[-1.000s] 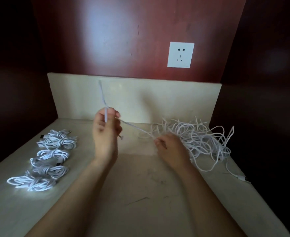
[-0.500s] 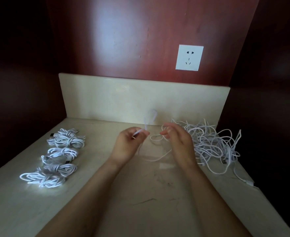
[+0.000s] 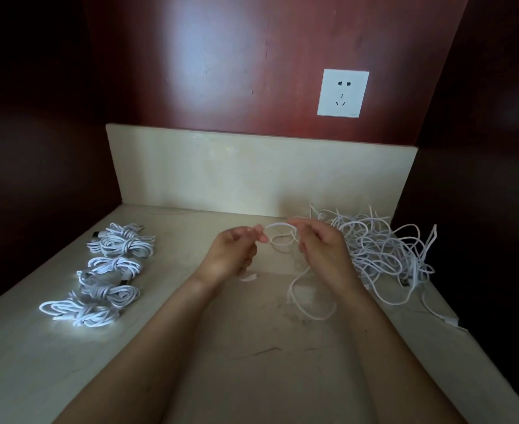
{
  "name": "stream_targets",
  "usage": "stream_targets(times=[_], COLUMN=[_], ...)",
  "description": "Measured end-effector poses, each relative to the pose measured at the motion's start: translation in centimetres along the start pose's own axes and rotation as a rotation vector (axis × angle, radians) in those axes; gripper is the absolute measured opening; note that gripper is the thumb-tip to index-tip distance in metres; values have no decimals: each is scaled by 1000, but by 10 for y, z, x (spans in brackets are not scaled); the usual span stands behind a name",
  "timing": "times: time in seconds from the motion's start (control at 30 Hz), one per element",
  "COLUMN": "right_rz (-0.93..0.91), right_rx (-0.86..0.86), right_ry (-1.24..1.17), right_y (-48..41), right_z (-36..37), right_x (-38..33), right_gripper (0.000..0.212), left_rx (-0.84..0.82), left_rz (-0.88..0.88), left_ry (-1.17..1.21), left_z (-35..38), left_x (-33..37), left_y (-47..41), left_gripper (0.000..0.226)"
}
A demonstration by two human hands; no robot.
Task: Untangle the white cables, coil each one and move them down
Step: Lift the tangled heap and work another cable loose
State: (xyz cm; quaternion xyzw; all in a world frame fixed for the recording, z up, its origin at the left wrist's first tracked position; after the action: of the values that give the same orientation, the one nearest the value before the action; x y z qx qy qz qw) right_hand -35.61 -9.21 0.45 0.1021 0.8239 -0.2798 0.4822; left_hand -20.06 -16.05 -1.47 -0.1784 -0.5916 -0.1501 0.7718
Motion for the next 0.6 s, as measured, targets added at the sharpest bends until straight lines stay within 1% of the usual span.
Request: stream_targets(times=[0.07,0.1,0.17,0.2,0.27,0.37,0.43,0.5,0.6], right_rz=[-155,-181,-170,-158,-155,-210,-259,-328,-392], right_rx=[16,16,20,21,15,-22,-64,-107,-198], right_ry=[289,380,472,490,508,535,596,712,824], right_y=[3,4,5,5,5,10,16,24,31], right_z=[6,9,11,10,11,17,26,36,52], right_x=[-3,-2,3,4,4,-4,-11,-19,-19], right_gripper=[22,20,17,17,18,19,19,21,25], left_rx=[-31,-67,-168,-205,-214,-118,-53,9,80], left_rz=[-226,-301,-349,-337,-270,-143,-83,-47,-43], left_ry=[332,455,605,634,601,503,536,589,653], left_z=[2,3,8,9,10,3,-3,-9,-14], left_x=[-9,-11,-8,-7,-4,-3,-2,-2,-5], left_y=[1,2,3,4,3,-3,-6,-10,-14], left_gripper=[28,27,24,27,31,28,25,24,29])
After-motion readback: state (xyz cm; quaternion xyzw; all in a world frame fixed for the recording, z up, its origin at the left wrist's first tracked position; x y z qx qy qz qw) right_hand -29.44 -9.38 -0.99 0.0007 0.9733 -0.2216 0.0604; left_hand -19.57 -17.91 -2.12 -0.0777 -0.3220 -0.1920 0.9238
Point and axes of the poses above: each hand's wrist, its own y-axis away from the middle knuckle, its own z-axis out of the palm, x = y × z, the point moved 7 cm from there along -y, towards the middle knuckle, and after that the axes turned 15 degrees about y, right-handed, at the moved point
